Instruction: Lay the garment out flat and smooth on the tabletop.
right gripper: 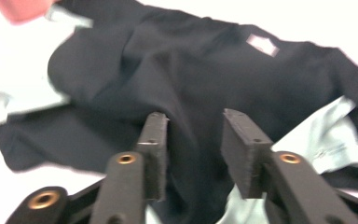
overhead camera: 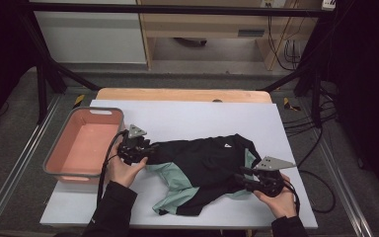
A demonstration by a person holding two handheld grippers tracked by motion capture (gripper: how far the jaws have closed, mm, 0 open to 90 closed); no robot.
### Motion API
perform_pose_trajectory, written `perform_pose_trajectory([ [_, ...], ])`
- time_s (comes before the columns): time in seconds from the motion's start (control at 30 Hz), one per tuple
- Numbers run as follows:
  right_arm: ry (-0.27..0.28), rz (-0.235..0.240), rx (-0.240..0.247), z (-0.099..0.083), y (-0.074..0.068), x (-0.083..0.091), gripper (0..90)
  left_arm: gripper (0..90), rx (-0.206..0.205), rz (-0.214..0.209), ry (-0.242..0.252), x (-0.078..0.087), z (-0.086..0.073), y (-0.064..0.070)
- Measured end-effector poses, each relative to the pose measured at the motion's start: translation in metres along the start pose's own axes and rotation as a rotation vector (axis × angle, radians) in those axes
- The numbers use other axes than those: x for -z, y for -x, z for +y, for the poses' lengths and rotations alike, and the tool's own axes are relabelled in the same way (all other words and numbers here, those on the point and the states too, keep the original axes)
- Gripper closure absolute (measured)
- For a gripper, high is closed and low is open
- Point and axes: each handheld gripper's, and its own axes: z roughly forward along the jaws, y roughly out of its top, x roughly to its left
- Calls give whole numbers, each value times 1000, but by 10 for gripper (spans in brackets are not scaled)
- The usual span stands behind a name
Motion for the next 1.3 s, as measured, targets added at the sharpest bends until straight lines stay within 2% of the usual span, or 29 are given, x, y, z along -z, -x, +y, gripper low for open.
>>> perform_pose_trajectory([
  [0.03,8,-25,-1,3,2,-1,495,471,-1,-3,-2,-3,2,1],
  [0.1,17,-63,-22,7,9,-5,475,399,-14,-1,-4,-10,7,2],
  [0.13,23,-72,-40,9,13,-8,446,370,-18,-7,-12,-14,8,2],
  [0.17,30,-103,-70,11,22,-13,385,314,-21,-26,-35,-25,10,0],
  [0.2,30,-103,-70,11,22,-13,385,300,-21,-26,-35,-25,10,0],
  [0.27,38,-148,-99,12,35,-17,364,300,-23,-39,-69,-37,11,-2],
  [0.3,38,-148,-99,12,35,-17,364,300,-27,-38,-86,-42,10,-2],
  [0.33,29,-191,-108,11,44,-19,348,302,-35,-39,-97,-47,9,-2],
  [0.37,29,-191,-108,11,44,-19,348,302,-39,-47,-108,-52,8,-3],
  [0.43,8,-222,-127,9,53,-22,332,308,-38,-47,-137,-62,5,-5],
  [0.5,-27,-257,-143,6,66,-30,325,358,-43,-38,-170,-70,2,-7],
  [0.57,-34,-266,-149,4,69,-33,325,376,-46,-34,-194,-75,-1,-9],
  [0.67,-50,-282,-165,2,77,-40,331,413,-36,-48,-195,-80,-4,-12],
  [0.83,-81,-305,-171,-3,89,-52,364,475,-58,-44,-191,-83,-7,-14],
  [0.87,-86,-308,-179,-4,93,-54,374,523,-64,-39,-191,-83,-7,-14],
  [0.9,-86,-308,-179,-4,93,-54,374,523,-71,-38,-190,-83,-7,-14],
  [1.0,-103,-313,-174,-6,97,-59,387,640,-69,-44,-191,-81,-8,-14],
  [1.03,-112,-306,-168,-7,98,-63,405,719,-63,-51,-188,-81,-9,-12],
  [1.13,-125,-297,-164,-8,99,-66,427,771,-71,-54,-186,-80,-10,-11],
  [1.17,-124,-297,-160,-8,99,-67,446,832,-66,-56,-181,-80,-10,-10],
  [1.2,-124,-297,-160,-8,99,-67,446,832,-67,-57,-179,-80,-11,-9],
  [1.27,-125,-291,-155,-8,99,-67,492,858,-64,-54,-175,-79,-12,-8],
  [1.3,-127,-274,-148,-8,97,-66,615,863,-65,-51,-177,-79,-12,-8],
])
